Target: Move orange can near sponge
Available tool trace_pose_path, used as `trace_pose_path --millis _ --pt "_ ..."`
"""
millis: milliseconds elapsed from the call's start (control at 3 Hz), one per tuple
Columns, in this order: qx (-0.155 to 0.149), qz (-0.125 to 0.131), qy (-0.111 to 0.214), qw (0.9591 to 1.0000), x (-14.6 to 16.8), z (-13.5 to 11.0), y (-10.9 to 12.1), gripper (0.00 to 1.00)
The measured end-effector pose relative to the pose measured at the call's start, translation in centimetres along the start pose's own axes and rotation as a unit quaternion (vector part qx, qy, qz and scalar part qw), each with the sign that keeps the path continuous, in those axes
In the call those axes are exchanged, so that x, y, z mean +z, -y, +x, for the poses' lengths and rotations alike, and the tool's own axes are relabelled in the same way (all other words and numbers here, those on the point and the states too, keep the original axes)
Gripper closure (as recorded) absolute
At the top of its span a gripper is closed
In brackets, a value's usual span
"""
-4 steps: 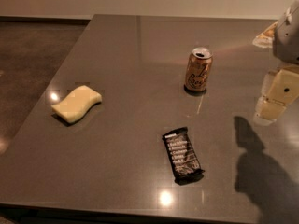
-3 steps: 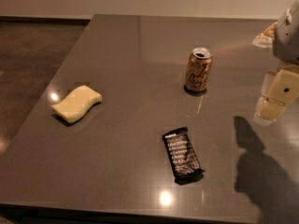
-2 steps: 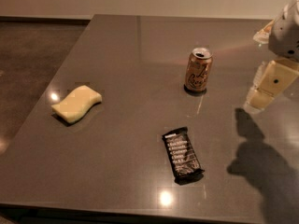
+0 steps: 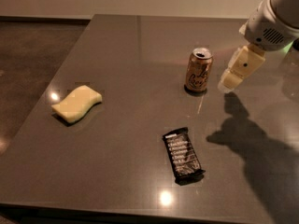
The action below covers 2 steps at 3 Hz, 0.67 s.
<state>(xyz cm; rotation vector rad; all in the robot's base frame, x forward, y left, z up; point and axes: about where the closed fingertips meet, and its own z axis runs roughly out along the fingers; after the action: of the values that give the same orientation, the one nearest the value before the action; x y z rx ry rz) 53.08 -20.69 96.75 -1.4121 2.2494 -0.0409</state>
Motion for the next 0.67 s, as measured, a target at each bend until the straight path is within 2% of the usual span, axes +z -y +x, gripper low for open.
trace_pose_path --millis 667 --pt "0.030 0.010 0.021 0.9993 4.5 -1.7 3.9 0.00"
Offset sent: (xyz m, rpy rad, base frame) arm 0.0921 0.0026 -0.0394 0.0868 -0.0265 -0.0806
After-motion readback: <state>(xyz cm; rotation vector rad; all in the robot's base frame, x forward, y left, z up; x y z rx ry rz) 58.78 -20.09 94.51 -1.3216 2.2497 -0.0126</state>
